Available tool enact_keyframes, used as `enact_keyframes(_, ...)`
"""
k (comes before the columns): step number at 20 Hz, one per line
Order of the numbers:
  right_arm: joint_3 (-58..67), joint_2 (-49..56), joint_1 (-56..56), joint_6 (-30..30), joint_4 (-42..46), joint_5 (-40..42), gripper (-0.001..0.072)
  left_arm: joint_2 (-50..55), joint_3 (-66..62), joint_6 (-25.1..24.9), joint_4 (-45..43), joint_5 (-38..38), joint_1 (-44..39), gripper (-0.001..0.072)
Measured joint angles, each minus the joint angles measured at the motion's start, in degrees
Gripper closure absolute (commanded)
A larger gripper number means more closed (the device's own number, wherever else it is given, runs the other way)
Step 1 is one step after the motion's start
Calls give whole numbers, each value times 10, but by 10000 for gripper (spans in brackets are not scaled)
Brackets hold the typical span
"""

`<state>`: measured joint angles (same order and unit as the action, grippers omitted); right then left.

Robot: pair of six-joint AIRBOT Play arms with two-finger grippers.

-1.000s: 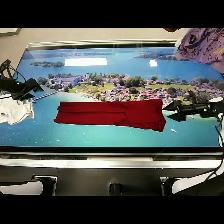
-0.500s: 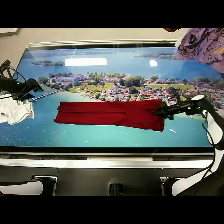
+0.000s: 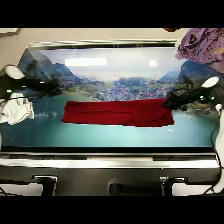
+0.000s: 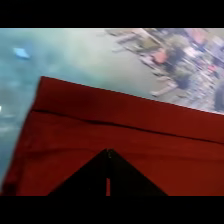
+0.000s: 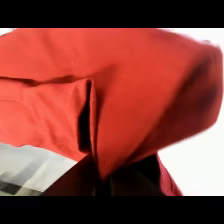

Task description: Fold the clothes and pants, and hang the long-sleeved shirts on hangers.

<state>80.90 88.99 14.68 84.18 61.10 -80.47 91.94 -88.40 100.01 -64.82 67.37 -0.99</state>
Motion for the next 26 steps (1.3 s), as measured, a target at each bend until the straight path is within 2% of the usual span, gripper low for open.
enact_keyframes(5, 43, -59, 0, 57, 91, -38, 688, 76, 0, 34, 116, -119, -160, 690)
enact_keyframes(8, 52, -77, 0, 73, 115, -50, 688, 128, -6, 41, 209, -196, -248, 690)
enact_keyframes(12, 64, -89, -1, 81, 125, -60, 688, 204, -56, 45, 304, -253, -337, 691)
enact_keyframes(16, 95, -93, -1, 84, 129, -64, 688, 287, -142, 75, 354, -276, -396, 691)
enact_keyframes(20, 134, -94, -1, 87, 131, -72, 688, 352, -218, 125, 370, -304, -431, 691)
enact_keyframes(26, 159, -94, -1, 91, 124, -85, 688, 396, -275, 189, 378, -353, -459, 693)
